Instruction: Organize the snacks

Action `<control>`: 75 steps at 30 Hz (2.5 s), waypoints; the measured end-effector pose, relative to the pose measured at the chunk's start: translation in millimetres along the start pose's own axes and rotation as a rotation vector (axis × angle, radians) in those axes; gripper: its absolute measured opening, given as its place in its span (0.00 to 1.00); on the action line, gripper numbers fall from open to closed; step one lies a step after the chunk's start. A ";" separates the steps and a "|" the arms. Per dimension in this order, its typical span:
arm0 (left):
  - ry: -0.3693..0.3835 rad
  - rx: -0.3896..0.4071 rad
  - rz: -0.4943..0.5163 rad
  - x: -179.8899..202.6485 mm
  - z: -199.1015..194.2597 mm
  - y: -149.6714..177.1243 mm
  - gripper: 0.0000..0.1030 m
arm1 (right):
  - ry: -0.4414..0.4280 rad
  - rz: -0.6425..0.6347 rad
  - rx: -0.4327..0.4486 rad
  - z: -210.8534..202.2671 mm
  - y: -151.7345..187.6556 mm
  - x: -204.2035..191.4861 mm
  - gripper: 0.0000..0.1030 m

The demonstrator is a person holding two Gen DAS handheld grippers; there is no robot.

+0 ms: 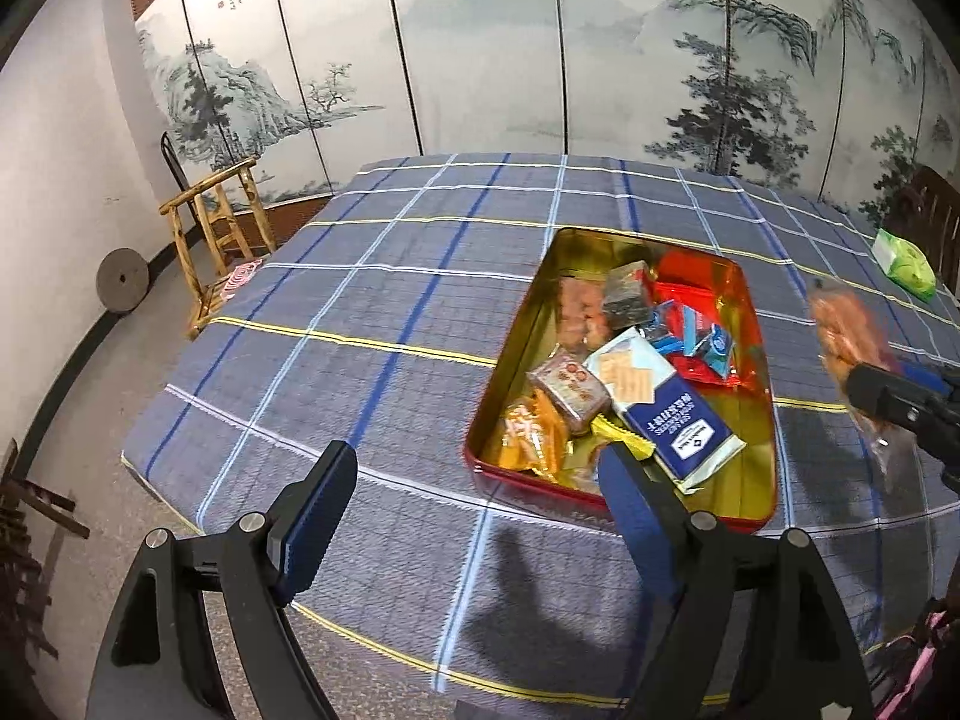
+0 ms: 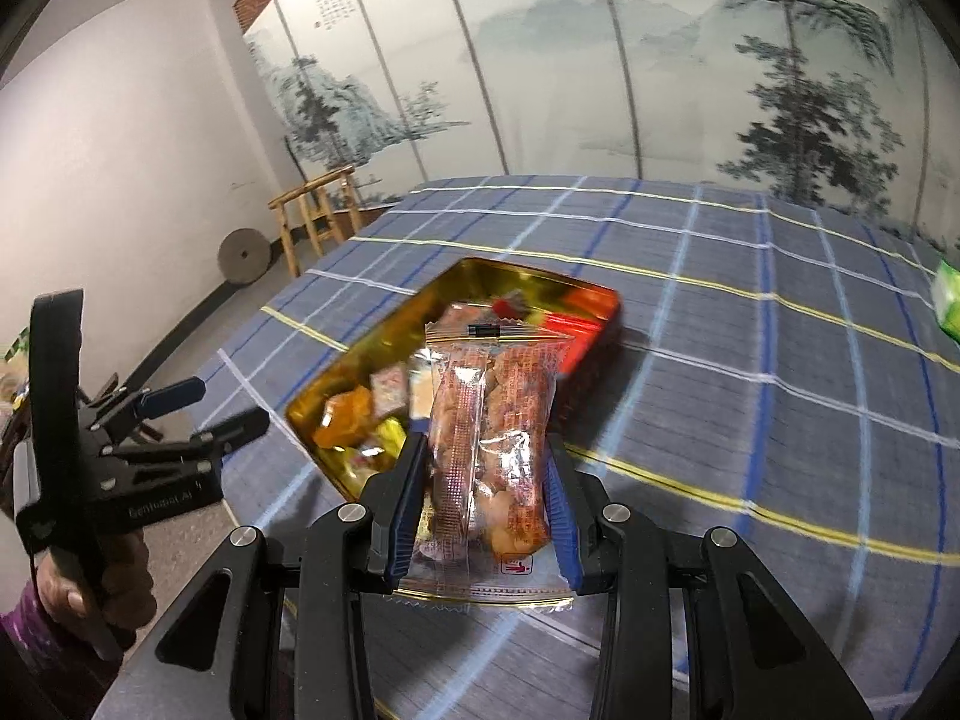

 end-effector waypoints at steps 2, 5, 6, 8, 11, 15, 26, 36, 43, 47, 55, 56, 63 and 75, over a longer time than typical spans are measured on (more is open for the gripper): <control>-0.003 0.001 -0.003 -3.5 -1.1 0.8 0.79 | -0.017 -0.012 -0.002 6.4 -5.1 -12.3 0.37; -0.006 0.002 -0.011 -9.6 -2.3 2.5 0.79 | -0.040 -0.028 -0.016 19.5 -11.3 -30.9 0.37; -0.010 0.004 -0.013 -12.4 -3.2 3.0 0.79 | -0.045 -0.031 -0.020 23.6 -12.1 -36.1 0.37; -0.017 0.005 -0.015 -16.2 -4.1 3.4 0.79 | -0.056 -0.039 -0.030 32.7 -14.4 -47.5 0.37; -0.028 0.012 -0.023 -23.7 -5.9 3.5 0.79 | -0.058 -0.051 -0.041 44.9 -15.0 -58.5 0.37; -0.031 0.014 -0.037 -33.7 -6.1 6.1 0.79 | -0.047 -0.055 -0.058 59.5 -13.5 -65.5 0.37; -0.026 0.022 -0.054 -48.3 -2.0 10.2 0.79 | -0.014 -0.041 -0.104 91.3 -8.4 -72.4 0.37; -0.025 0.023 -0.058 -51.7 -1.3 11.3 0.79 | -0.001 -0.047 -0.112 100.3 -9.6 -77.2 0.37; -0.024 0.020 -0.058 -53.8 0.5 12.1 0.79 | 0.003 -0.050 -0.116 103.1 -7.9 -79.3 0.37; -0.019 0.022 -0.054 -55.1 2.4 12.9 0.79 | 0.004 -0.053 -0.118 103.1 -6.0 -80.0 0.38; 0.006 0.027 -0.058 -51.3 4.1 13.5 0.80 | 0.024 -0.074 -0.095 98.6 -8.7 -82.6 0.38; 0.009 0.030 -0.060 -50.2 3.8 13.0 0.80 | 0.025 -0.075 -0.092 97.7 -9.0 -82.9 0.38; 0.019 0.125 -0.044 -42.0 -12.4 4.7 0.80 | 0.043 -0.088 -0.017 74.3 -13.5 -88.5 0.42; -0.021 0.312 -0.028 -17.8 -76.3 -18.1 0.83 | 0.128 -0.070 0.243 -15.7 -26.2 -78.5 0.79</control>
Point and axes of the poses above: each gripper's, at about its wrist camera, not at the fingertips, and z roughly the way its jaws point, x to its right, y to its underside, the point moved 9 cm from there along z, roughly the way its jaws point, and after that the axes turned 15 degrees about y, right-handed, at the moved point
